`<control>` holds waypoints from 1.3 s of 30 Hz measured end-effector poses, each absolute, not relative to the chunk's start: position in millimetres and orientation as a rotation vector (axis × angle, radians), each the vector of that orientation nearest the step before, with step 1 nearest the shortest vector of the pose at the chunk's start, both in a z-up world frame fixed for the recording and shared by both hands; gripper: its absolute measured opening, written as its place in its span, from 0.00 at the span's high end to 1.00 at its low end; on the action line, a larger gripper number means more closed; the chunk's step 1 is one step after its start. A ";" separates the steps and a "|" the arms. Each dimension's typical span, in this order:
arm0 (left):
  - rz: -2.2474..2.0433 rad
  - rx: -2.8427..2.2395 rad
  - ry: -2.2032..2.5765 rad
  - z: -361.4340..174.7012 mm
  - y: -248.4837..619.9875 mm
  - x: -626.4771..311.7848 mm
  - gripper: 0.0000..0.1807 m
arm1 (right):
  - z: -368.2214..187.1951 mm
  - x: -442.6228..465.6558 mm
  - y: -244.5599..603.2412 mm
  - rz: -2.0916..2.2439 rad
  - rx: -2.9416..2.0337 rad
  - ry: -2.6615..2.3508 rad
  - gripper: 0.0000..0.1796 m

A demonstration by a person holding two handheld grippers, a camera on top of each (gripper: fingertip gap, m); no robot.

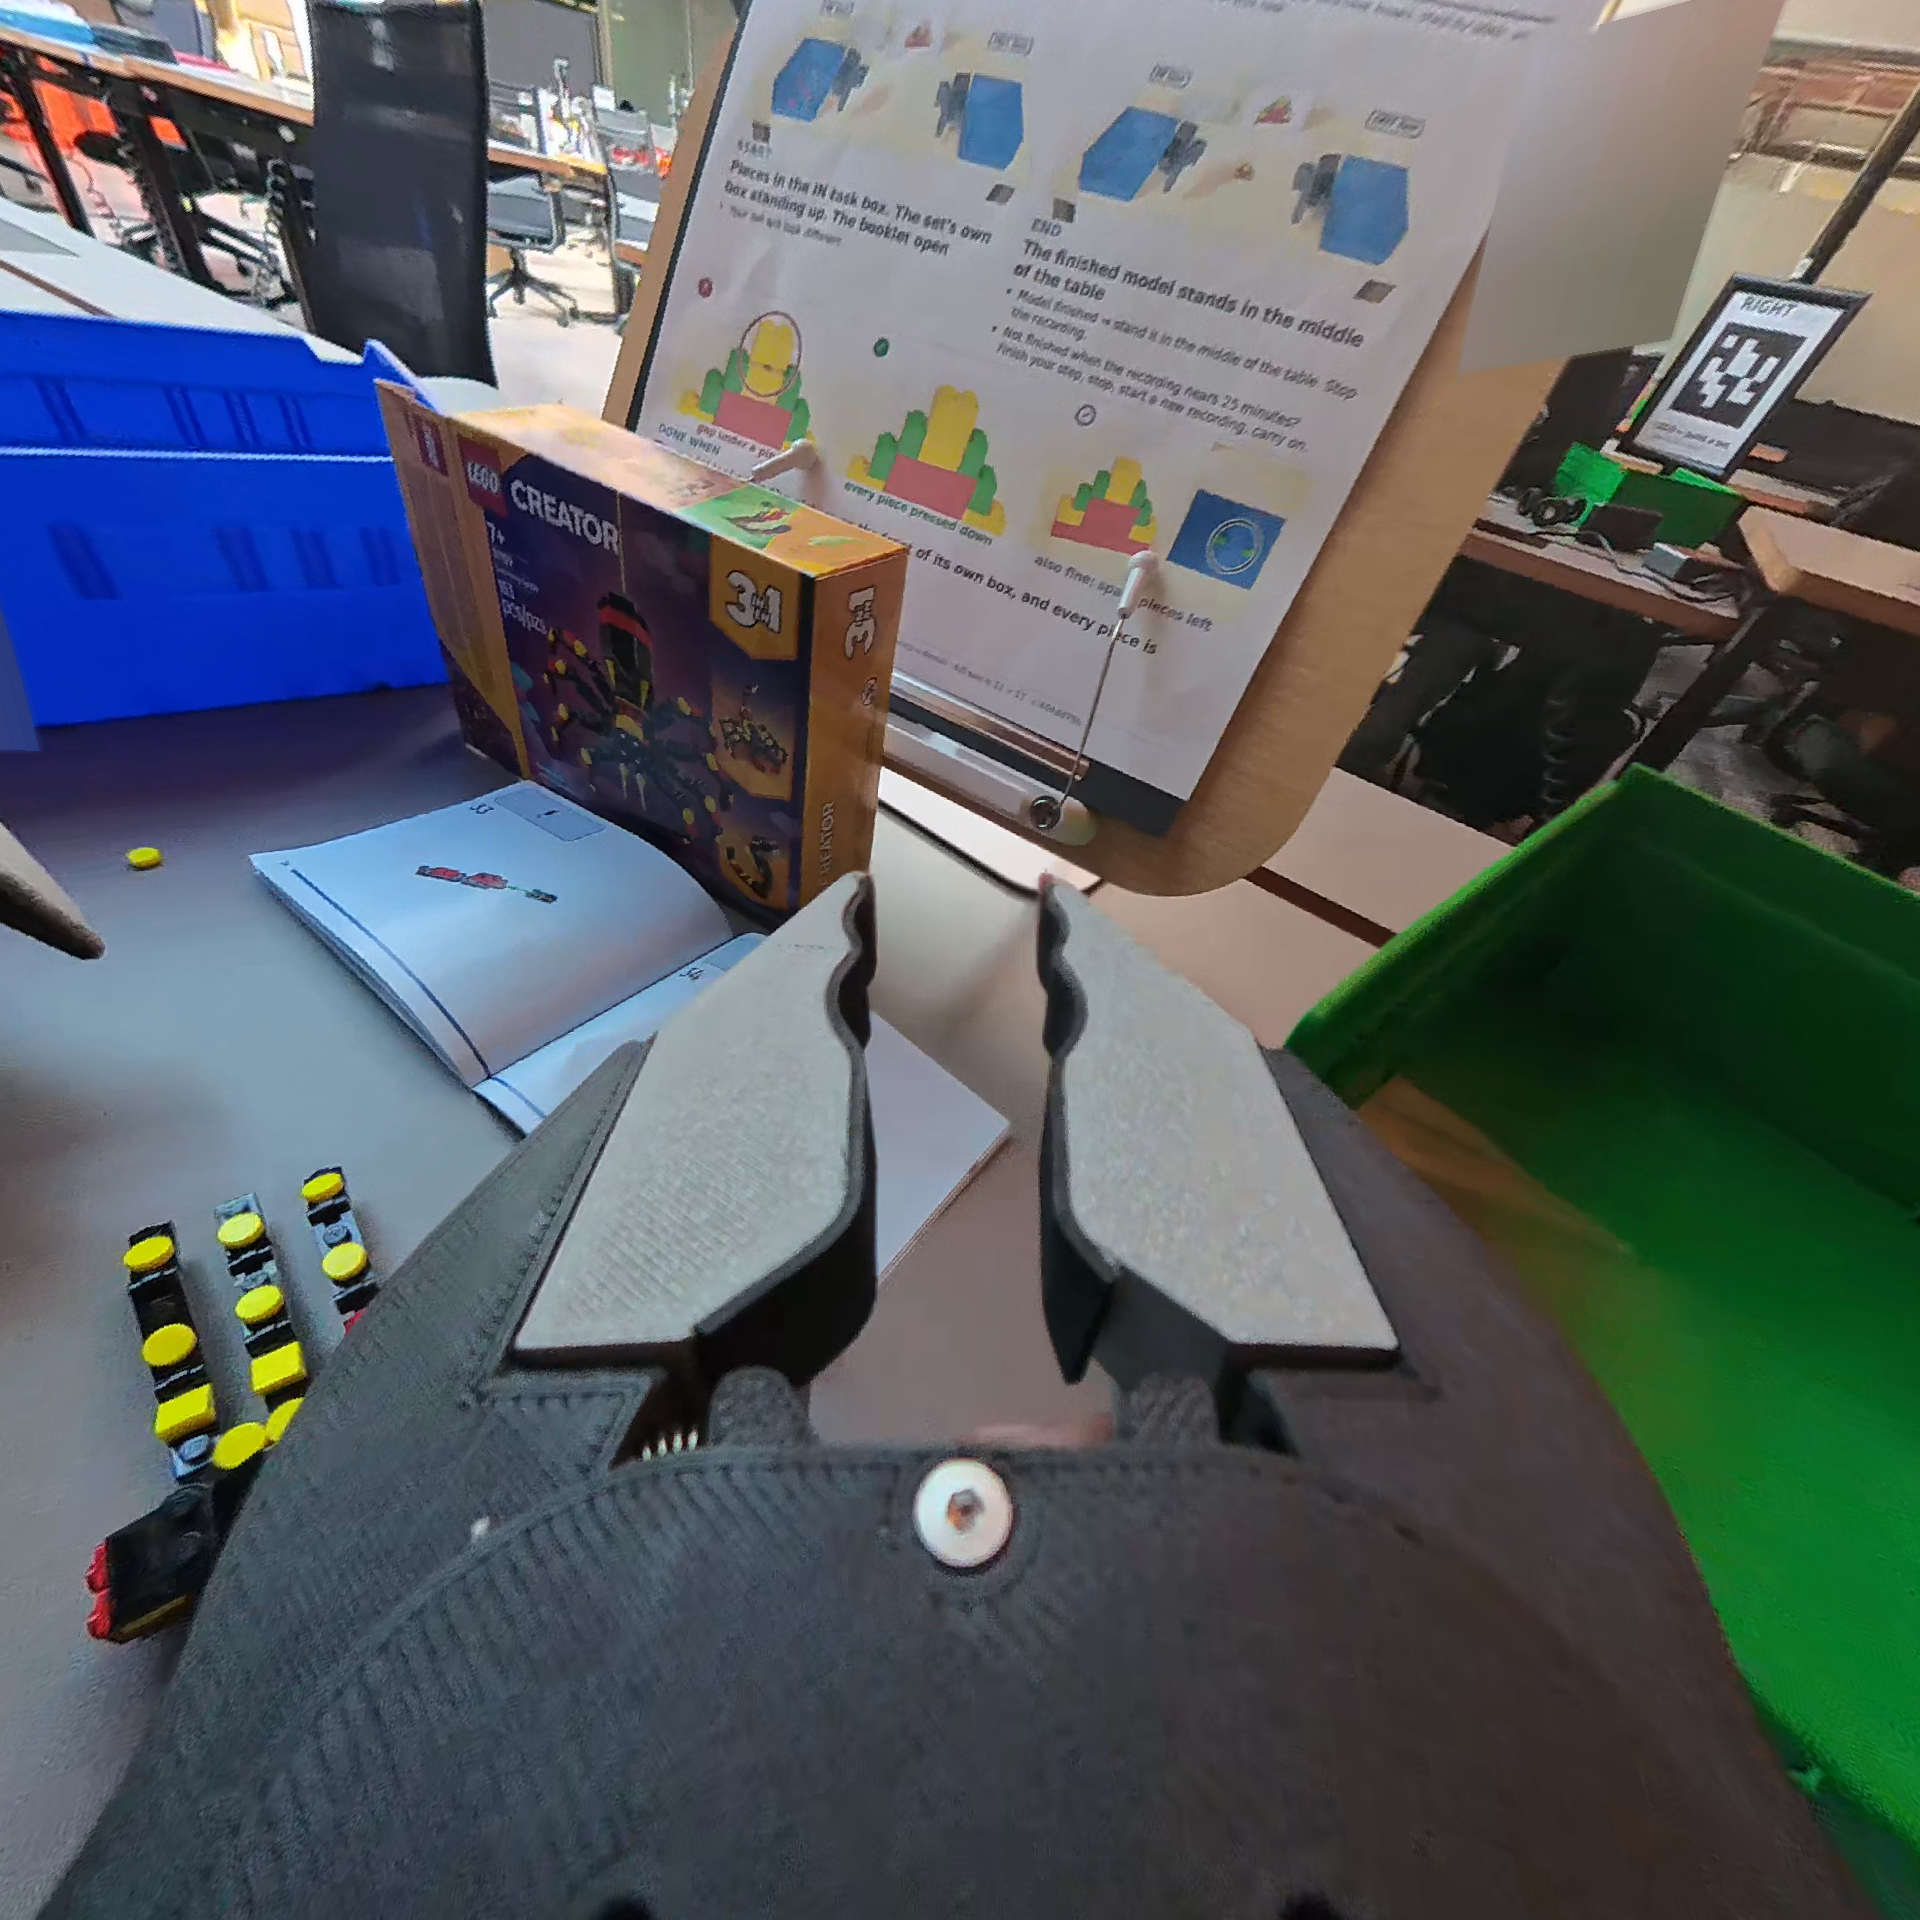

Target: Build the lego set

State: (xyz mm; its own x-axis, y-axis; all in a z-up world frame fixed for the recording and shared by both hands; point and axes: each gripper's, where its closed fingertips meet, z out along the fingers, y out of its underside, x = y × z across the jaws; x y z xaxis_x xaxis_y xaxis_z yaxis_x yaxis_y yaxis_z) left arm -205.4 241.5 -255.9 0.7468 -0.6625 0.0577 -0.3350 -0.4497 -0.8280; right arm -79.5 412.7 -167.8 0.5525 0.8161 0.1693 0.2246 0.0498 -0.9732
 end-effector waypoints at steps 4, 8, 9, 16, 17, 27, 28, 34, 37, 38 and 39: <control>-0.473 -2.072 0.751 -256.2 241.5 -205.5 0.83 | -159.1 -69.4 417.6 0.568 -1.480 -0.877 0.85; -0.470 -2.063 0.748 -254.1 241.5 -206.6 0.83 | -153.7 -58.9 423.7 0.534 -1.479 -0.838 0.85; -0.473 -2.064 0.743 -254.2 242.0 -206.9 0.83 | -151.8 -56.4 424.2 0.538 -1.479 -0.829 0.85; -0.448 -2.076 0.770 -259.1 241.2 -206.6 0.83 | -147.1 -54.3 420.5 0.584 -1.471 -0.814 0.85; -0.447 -2.069 0.769 -258.0 241.7 -207.0 0.83 | -147.9 -54.8 420.9 0.569 -1.473 -0.822 0.85; -0.561 -2.118 0.729 -268.3 242.4 -205.8 0.83 | -157.8 -52.0 430.1 0.503 -1.504 -0.814 0.86; -0.568 -2.122 0.732 -269.1 241.5 -204.7 0.83 | -159.9 -52.1 431.3 0.503 -1.511 -0.815 0.86; -0.578 -2.092 0.764 -260.8 235.6 -197.7 0.83 | -154.5 -21.6 450.8 0.412 -1.545 -0.699 0.87; -0.540 -2.100 0.801 -264.2 233.0 -195.2 0.82 | -150.6 8.7 463.8 0.401 -1.596 -0.553 0.88; -0.521 -2.097 0.824 -265.2 231.5 -193.2 0.82 | -148.0 14.0 464.7 0.416 -1.594 -0.531 0.88; -0.500 -2.088 0.856 -265.8 229.6 -190.5 0.82 | -144.4 18.1 464.6 0.428 -1.584 -0.519 0.88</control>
State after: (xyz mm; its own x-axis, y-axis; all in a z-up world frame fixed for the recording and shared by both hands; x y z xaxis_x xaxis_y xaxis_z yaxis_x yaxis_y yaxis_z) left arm -190.5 229.6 -265.8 0.6922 -0.7197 0.0536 -0.4005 -0.4449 -0.8010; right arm 18.1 464.6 -144.4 0.8242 0.5652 0.0349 0.0728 -0.0447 -0.9963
